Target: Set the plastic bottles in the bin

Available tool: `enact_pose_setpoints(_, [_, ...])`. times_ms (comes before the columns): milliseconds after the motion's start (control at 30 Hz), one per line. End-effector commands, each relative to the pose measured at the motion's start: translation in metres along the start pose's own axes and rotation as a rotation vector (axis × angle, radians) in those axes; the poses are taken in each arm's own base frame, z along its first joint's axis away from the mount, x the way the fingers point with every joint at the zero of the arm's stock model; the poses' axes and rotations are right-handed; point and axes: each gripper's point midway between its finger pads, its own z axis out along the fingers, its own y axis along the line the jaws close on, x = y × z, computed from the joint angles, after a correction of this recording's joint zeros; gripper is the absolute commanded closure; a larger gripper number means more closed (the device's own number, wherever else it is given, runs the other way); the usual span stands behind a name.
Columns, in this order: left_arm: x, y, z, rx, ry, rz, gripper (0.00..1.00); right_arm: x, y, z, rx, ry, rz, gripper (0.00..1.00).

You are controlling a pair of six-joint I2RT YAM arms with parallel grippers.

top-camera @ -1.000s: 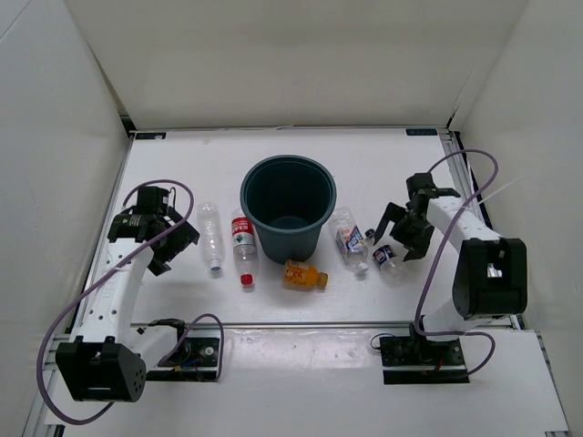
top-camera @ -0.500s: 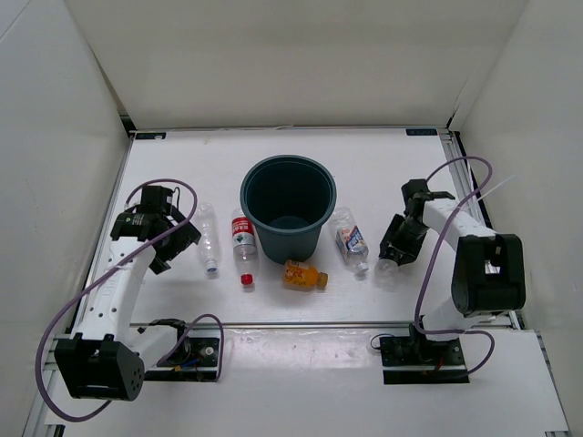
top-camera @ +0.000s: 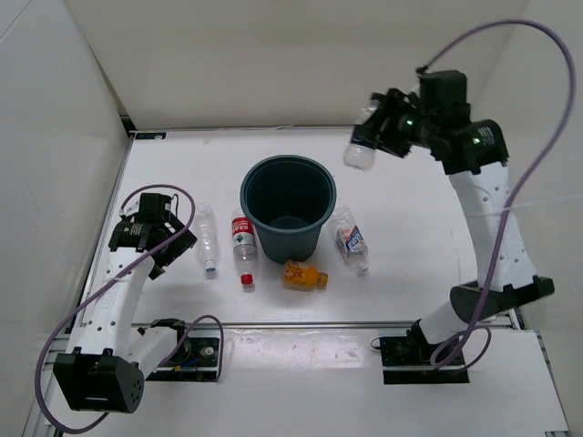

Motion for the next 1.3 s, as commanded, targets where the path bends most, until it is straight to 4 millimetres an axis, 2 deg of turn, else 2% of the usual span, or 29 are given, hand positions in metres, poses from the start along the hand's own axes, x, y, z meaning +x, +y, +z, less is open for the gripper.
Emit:
enact_pose_setpoints(0, [-0.005,0.010,0.003,-0.042,-0.053,-0.006,0.00,0.042,0.031,0.045,-0.018,0.195,-0.139,0.76])
enact_pose_setpoints(33, [-0.005,0.010,0.003,-0.042,-0.053,-0.006,0.00,0.048,0.038,0.053,-0.020,0.214,-0.171,0.76])
enact_pose_setpoints(67, [-0.005,0.005,0.004,-0.021,-0.052,-0.010,0.00,0.061,0.038,0.072,0.011,0.269,-0.184,0.72])
enact_pose_setpoints(100, [-0.007,0.001,0.004,-0.004,-0.056,-0.013,0.00,0.070,0.053,0.071,-0.017,0.276,-0.230,0.68])
enact_pose_setpoints(133, [-0.006,-0.001,0.005,0.005,-0.045,-0.002,0.00,0.080,0.055,0.080,-0.011,0.304,-0.241,0.63])
enact_pose_setpoints(167, [-0.006,-0.002,0.005,0.005,-0.045,-0.002,0.00,0.085,0.059,0.079,-0.022,0.312,-0.261,0.36])
enact_pose_setpoints(200, [-0.011,-0.006,0.004,0.021,-0.061,-0.008,0.00,0.103,0.060,0.081,-0.029,0.362,-0.284,0.26])
enact_pose_setpoints(233, [-0.010,-0.006,0.006,0.012,-0.053,-0.005,0.00,0.108,0.064,0.079,-0.043,0.375,-0.291,0.16])
enact_pose_setpoints(300, [-0.006,-0.013,0.007,0.048,-0.025,0.024,0.00,0.115,0.059,0.071,-0.016,0.388,-0.323,0.00])
enact_pose_setpoints(367, [-0.007,-0.018,0.010,0.069,-0.030,0.020,0.00,0.107,0.055,0.058,0.002,0.348,-0.329,0.00])
enact_pose_setpoints(433, [-0.004,-0.013,0.018,0.039,-0.028,0.025,0.00,0.101,0.058,0.038,-0.025,0.317,-0.329,0.00])
enact_pose_setpoints(567, [0.000,-0.010,0.036,0.002,-0.021,0.006,0.00,0.097,0.057,0.021,-0.048,0.301,-0.340,0.00])
enact_pose_setpoints(600, [-0.002,-0.019,0.039,0.037,-0.023,0.000,0.00,0.098,0.055,0.016,-0.045,0.307,-0.349,0.00])
enact_pose_setpoints(667, [0.003,-0.021,0.051,0.030,0.001,0.005,0.00,0.099,0.056,0.009,-0.057,0.320,-0.358,0.00])
enact_pose_setpoints(733, [-0.002,-0.030,0.061,0.050,-0.019,0.017,0.00,0.100,0.057,0.003,-0.066,0.331,-0.367,0.00])
enact_pose_setpoints(800, [0.001,-0.034,0.074,0.036,0.000,0.043,0.00,0.101,0.057,0.002,-0.077,0.337,-0.387,0.00])
enact_pose_setpoints(867, [-0.002,-0.049,0.081,0.067,-0.005,0.084,0.00,0.102,0.057,-0.002,-0.085,0.343,-0.386,0.00])
enact_pose_setpoints(1033, [-0.006,-0.077,0.078,0.159,-0.048,0.142,0.00,0.107,0.046,-0.008,-0.064,0.358,-0.409,0.00])
enact_pose_setpoints(1167, [-0.002,-0.090,0.087,0.200,-0.015,0.183,0.00,0.110,0.043,-0.009,-0.059,0.367,-0.417,0.00])
enact_pose_setpoints(1267, [0.006,-0.091,0.101,0.176,0.040,0.221,0.00,0.112,0.043,-0.011,-0.068,0.373,-0.416,0.00])
